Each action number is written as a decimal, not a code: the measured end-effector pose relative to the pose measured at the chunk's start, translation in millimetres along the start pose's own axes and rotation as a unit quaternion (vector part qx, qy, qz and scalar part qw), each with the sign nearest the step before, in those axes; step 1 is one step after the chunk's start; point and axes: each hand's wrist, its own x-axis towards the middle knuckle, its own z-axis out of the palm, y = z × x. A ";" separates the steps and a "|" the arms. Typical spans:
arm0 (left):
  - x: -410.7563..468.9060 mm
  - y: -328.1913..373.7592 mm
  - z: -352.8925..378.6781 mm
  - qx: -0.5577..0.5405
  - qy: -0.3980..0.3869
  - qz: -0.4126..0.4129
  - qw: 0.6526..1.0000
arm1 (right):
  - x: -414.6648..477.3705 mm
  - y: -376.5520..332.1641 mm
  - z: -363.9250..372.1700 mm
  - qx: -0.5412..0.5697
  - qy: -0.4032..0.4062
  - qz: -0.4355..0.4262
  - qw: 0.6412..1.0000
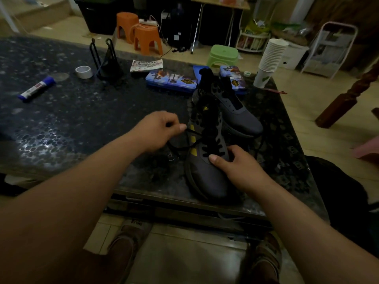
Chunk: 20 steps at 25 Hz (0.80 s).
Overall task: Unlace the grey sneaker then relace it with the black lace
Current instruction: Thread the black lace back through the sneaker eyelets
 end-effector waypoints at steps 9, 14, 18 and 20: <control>-24.0 21.0 27.5 0.208 0.197 0.074 0.955 | -3.8 -2.7 2.4 -0.020 0.019 0.010 1.000; -28.5 29.5 41.8 0.063 0.048 0.043 0.996 | -7.6 -5.9 5.8 -0.098 0.123 -0.046 0.987; -35.9 48.3 15.9 -0.149 0.020 0.060 0.987 | -12.2 -30.8 5.4 -0.162 0.131 -0.231 0.950; -45.6 60.2 6.1 -0.192 -0.010 0.083 0.978 | -6.8 -46.8 9.4 -0.129 0.066 -0.260 0.955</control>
